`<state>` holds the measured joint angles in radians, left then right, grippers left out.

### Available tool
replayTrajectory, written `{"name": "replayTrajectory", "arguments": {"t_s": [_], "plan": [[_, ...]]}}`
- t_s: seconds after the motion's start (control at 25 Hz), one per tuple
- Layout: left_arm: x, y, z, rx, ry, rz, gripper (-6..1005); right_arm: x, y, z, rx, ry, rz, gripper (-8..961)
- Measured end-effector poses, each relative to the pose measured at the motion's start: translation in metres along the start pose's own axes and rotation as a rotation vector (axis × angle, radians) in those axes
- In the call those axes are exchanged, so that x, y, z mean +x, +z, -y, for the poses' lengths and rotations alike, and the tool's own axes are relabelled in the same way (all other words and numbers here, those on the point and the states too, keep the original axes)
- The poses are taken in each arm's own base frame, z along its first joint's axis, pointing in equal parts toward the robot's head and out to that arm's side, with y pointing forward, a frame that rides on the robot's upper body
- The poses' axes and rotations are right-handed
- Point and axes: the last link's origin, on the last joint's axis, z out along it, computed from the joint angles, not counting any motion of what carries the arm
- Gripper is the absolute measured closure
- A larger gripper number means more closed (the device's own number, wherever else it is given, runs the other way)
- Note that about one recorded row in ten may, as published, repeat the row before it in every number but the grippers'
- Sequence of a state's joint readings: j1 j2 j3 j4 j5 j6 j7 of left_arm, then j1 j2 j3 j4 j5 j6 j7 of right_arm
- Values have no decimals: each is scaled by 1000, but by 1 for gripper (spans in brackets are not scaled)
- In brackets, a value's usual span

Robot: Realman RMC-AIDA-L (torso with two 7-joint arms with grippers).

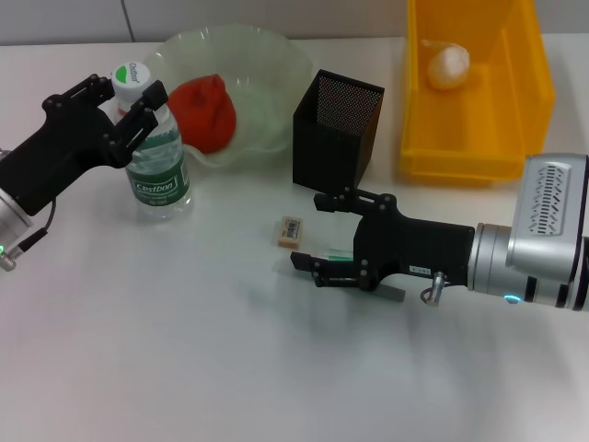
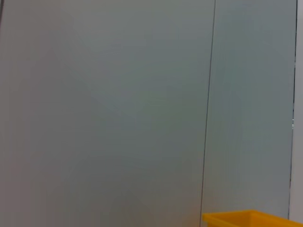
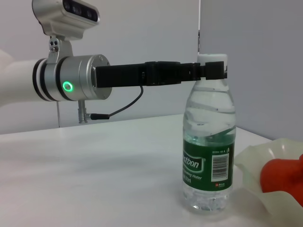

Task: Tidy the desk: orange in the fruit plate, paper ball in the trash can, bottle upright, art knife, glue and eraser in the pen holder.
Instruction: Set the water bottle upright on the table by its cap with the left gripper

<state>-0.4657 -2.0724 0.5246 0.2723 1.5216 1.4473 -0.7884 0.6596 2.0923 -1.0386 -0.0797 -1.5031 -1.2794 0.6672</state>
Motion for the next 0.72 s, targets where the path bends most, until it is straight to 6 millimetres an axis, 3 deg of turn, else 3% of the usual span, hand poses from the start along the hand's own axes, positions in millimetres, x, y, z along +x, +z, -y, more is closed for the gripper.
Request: {"name": "replayTrajectory", "arguments": {"t_s": [0.72], "plan": [[-3,1,0,9,-9,12,484,1,0,-1,-4,-2,-7,113]]}}
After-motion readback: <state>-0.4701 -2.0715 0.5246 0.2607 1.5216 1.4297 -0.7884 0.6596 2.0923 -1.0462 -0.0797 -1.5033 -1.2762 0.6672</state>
